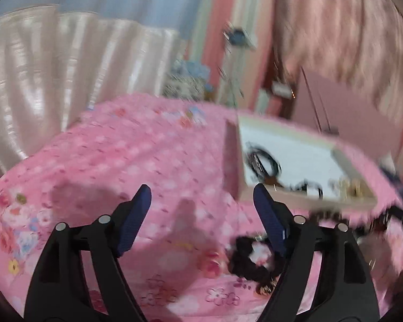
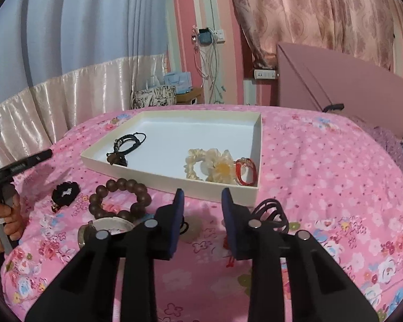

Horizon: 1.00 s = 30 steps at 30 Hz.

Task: Organize jewelry
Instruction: 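Withdraw both open tools from the tray back toward the remaining jewelry, then grasp the red tassel pendant with the right tool while the left tool grasps the black charm scrunchie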

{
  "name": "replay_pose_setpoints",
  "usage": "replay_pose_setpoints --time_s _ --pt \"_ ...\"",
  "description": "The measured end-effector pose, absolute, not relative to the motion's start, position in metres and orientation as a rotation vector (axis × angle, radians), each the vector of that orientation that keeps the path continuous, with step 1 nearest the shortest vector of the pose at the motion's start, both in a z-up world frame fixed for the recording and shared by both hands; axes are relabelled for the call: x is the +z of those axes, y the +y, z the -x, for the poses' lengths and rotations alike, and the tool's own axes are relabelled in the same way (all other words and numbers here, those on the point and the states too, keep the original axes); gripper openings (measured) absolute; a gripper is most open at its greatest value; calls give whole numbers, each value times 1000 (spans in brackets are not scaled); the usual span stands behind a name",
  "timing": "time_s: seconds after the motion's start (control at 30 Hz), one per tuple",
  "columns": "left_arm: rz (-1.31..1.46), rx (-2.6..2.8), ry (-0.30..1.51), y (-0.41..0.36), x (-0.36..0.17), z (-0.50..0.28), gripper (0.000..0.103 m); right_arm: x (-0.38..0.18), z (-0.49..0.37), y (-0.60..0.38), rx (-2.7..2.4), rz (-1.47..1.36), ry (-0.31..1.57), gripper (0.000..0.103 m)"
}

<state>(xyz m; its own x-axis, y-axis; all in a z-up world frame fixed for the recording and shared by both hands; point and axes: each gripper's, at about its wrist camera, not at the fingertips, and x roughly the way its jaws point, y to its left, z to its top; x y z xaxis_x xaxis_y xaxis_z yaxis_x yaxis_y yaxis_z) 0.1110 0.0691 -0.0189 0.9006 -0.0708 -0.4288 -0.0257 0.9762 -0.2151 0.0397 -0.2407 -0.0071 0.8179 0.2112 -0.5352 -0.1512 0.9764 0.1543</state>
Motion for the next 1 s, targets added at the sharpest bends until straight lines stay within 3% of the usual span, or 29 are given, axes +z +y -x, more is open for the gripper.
replay_pose_setpoints --time_s 0.13,0.23,1.0 --pt "186 -43 501 62 -22 -121 80 -11 -50 -225 214 -78 645 26" --pt "140 -58 515 54 -22 -121 89 -17 -55 -219 211 -97 687 26" --pt "57 -73 540 39 -29 -112 93 -38 -54 -242 60 10 854 26"
